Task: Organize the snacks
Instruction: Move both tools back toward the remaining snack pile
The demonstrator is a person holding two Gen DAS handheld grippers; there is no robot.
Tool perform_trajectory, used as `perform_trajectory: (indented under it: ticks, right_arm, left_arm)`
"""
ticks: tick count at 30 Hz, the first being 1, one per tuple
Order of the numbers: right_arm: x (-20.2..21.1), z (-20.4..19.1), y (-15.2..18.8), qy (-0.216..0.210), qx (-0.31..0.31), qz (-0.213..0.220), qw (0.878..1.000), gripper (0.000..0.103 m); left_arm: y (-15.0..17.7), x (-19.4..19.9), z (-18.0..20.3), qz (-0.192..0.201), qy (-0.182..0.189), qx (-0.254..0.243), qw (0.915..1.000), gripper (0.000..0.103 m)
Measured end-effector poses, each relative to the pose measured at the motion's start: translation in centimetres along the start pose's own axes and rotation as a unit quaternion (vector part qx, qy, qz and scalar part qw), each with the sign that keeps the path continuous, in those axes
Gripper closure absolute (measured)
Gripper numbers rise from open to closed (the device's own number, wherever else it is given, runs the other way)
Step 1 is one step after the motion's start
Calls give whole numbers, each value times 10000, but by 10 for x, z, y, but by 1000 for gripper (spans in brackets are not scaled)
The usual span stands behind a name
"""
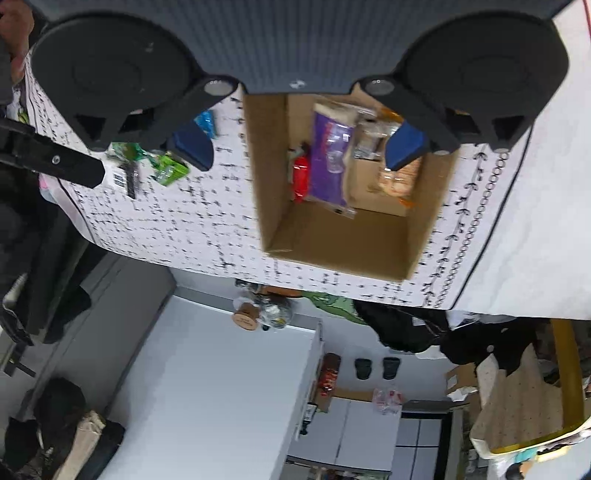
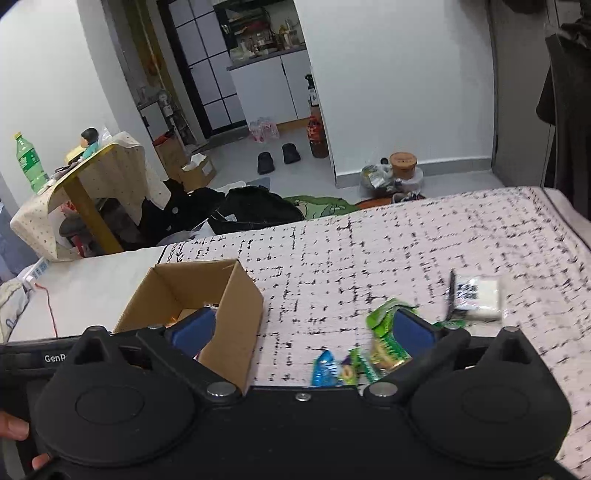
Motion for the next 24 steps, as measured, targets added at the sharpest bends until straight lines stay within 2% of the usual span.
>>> perform_trajectory:
  ticks: [8, 16, 24]
  right_arm:
    - [21, 26, 6, 283, 380, 38, 9989, 0]
    - [37, 56, 11, 473, 257, 126, 9985, 0]
    - [46, 68, 20, 278, 158, -72, 9995, 0]
  left_arm:
    - [6, 0, 30, -117, 332, -423, 9985, 0]
    - [16, 0, 42, -235, 471, -651, 9965, 0]
    - [25, 6, 55, -304, 708, -919, 9928, 0]
Point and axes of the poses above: each gripper's, at about its wrist camera, not at the fingertips, and x roughly against the way its jaws point, z to its right, y to its underside, the point moved 1 cm from there along -x, roughly the way its jaws point, and after that the axes turned 9 degrees about -x, right-handed, at the moved point
